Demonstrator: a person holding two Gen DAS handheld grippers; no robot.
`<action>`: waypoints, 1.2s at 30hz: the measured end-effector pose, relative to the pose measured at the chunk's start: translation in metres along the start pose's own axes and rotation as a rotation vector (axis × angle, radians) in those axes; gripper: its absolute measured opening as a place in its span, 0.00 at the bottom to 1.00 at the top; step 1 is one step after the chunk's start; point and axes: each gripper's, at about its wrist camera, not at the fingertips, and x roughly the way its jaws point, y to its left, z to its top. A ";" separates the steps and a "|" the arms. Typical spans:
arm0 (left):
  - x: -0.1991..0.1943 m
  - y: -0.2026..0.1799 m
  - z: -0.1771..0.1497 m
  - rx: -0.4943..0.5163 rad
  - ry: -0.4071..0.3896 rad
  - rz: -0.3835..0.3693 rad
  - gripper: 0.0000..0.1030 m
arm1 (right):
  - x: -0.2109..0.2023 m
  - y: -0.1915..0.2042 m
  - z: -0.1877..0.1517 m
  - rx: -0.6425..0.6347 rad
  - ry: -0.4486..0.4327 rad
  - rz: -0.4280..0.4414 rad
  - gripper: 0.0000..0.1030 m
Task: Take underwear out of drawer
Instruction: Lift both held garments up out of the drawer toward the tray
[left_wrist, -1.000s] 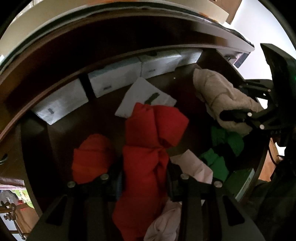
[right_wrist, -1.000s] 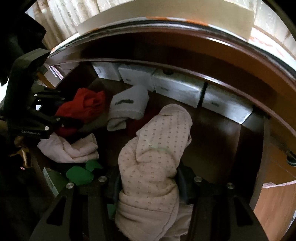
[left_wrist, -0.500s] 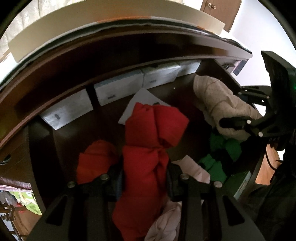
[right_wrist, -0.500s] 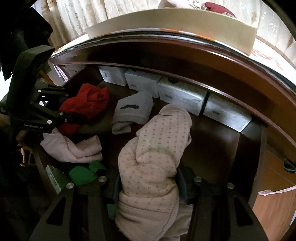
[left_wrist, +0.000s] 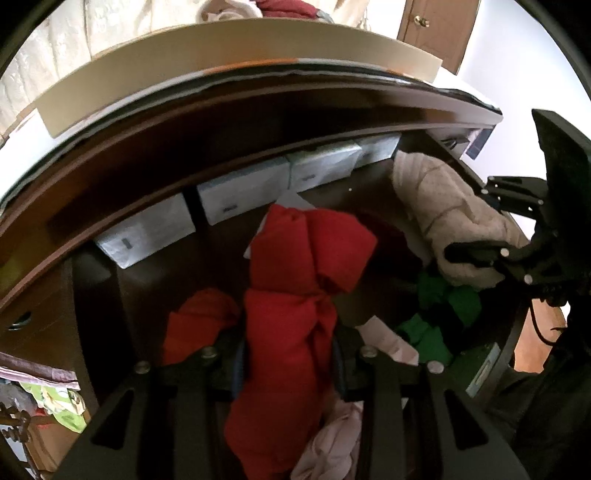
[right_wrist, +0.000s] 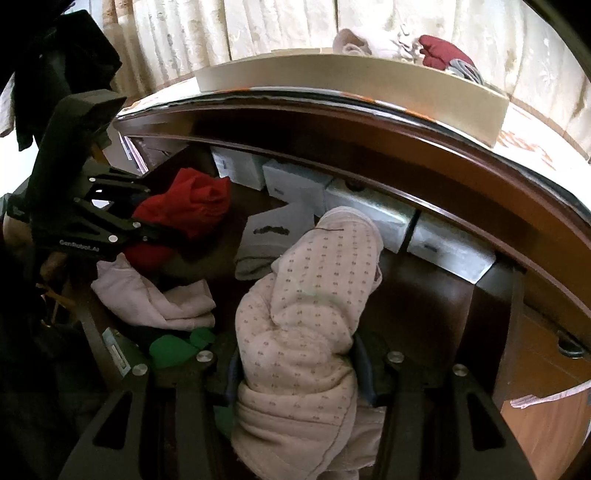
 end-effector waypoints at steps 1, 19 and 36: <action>-0.001 0.000 0.000 0.000 -0.002 0.003 0.33 | -0.001 0.001 0.000 -0.002 -0.003 0.001 0.50; -0.021 0.002 -0.001 -0.031 -0.129 0.063 0.33 | -0.015 0.009 -0.004 -0.036 -0.092 -0.006 0.50; -0.034 -0.004 -0.004 -0.046 -0.224 0.086 0.33 | -0.029 0.013 -0.004 -0.044 -0.200 -0.010 0.50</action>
